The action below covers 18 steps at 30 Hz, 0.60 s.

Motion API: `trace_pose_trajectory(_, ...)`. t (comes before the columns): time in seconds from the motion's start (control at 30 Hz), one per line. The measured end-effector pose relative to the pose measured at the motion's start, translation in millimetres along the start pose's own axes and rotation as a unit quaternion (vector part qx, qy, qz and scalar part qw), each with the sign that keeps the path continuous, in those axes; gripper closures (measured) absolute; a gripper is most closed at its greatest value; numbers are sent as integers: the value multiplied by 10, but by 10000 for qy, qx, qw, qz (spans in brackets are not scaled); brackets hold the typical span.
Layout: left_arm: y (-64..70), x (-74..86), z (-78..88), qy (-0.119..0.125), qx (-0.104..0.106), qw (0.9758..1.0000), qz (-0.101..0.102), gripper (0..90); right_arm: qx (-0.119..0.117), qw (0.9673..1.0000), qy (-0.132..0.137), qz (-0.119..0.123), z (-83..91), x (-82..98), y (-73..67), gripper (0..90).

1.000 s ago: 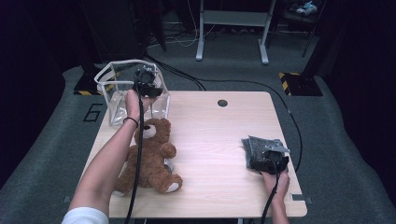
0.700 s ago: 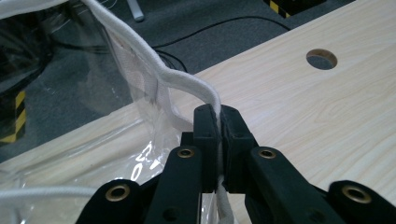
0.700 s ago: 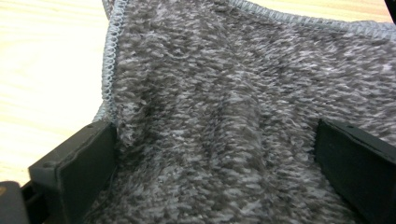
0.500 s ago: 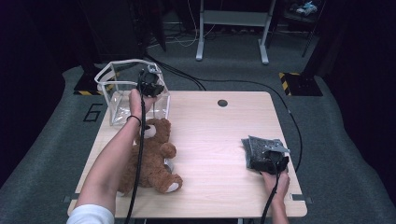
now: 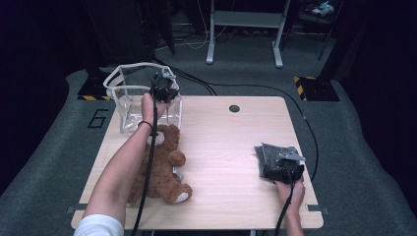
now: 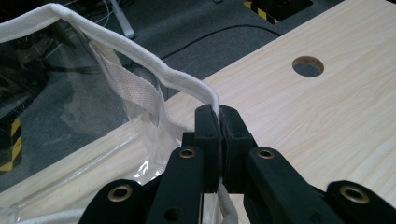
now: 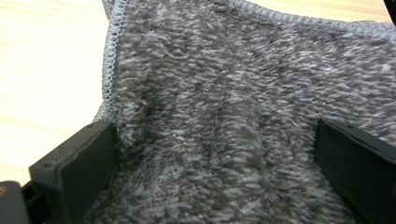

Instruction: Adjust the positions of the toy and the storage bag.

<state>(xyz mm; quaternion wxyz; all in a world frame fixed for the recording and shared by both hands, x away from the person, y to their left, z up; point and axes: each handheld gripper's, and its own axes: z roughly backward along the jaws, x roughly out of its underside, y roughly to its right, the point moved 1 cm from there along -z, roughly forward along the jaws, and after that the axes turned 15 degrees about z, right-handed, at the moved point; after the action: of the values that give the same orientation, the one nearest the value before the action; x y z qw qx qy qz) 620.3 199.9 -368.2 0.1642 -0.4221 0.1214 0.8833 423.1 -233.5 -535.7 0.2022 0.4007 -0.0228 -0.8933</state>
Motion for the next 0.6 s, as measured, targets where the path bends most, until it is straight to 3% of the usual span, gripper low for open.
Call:
trace_pose_trajectory(0.1, 42, -25, -20, 9, 96, 9999, 44, 870, 0, 10000, 1, -3, 0, 0, -1, 8)
trace_pose_trajectory(0.6, 513, -73, -131, -9, 537, 9982, -283, 870, 6, 10000, 6, -8, 2, 1, -2, 10)
